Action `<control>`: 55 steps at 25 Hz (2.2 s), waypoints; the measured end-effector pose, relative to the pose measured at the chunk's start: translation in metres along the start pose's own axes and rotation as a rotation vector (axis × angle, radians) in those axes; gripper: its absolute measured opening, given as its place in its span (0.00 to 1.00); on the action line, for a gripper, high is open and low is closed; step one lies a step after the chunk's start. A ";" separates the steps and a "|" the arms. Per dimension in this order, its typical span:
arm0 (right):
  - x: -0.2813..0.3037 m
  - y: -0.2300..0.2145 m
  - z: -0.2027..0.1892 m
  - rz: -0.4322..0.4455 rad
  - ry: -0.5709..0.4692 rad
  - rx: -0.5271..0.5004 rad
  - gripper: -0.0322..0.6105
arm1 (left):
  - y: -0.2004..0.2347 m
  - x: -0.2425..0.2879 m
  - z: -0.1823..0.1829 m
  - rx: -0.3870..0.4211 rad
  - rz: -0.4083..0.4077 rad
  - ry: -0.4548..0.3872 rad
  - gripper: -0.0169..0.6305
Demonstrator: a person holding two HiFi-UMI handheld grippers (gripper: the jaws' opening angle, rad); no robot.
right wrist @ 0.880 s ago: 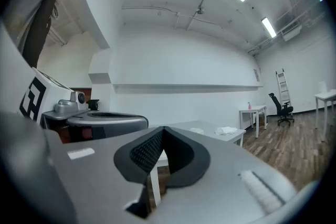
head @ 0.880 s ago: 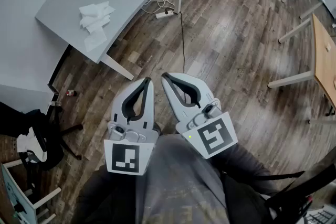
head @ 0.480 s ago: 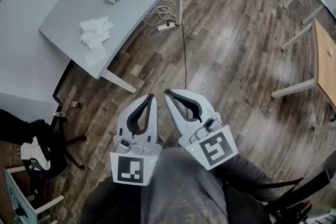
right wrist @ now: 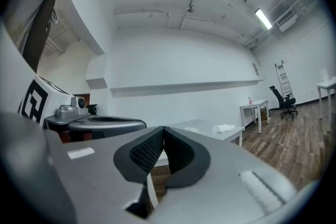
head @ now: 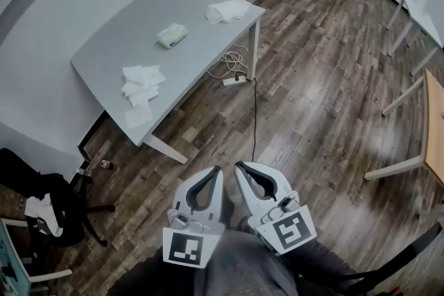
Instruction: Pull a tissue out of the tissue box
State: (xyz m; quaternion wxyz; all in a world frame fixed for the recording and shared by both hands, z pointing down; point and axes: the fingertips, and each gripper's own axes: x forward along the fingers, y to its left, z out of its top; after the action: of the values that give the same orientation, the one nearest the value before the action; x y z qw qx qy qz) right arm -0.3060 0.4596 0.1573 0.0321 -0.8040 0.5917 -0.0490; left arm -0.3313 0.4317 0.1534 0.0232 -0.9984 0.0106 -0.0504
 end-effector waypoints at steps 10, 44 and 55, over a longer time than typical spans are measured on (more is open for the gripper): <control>0.134 -0.101 -0.009 -0.001 0.029 -0.006 0.05 | 0.102 0.142 -0.016 -0.065 0.020 -0.003 0.02; 0.642 -0.353 -0.006 0.682 0.155 -0.012 0.05 | 0.476 0.527 -0.044 -0.175 0.632 0.097 0.02; 0.731 -0.345 -0.055 1.031 0.170 -0.114 0.17 | 0.545 0.545 -0.112 -0.278 0.908 0.128 0.02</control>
State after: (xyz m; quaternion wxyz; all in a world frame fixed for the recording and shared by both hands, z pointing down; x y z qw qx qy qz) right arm 0.2310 -0.1355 0.2793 -0.0399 -0.4022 0.9127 -0.0597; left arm 0.1894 -0.1309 0.2935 -0.0914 -0.8814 0.4537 -0.0947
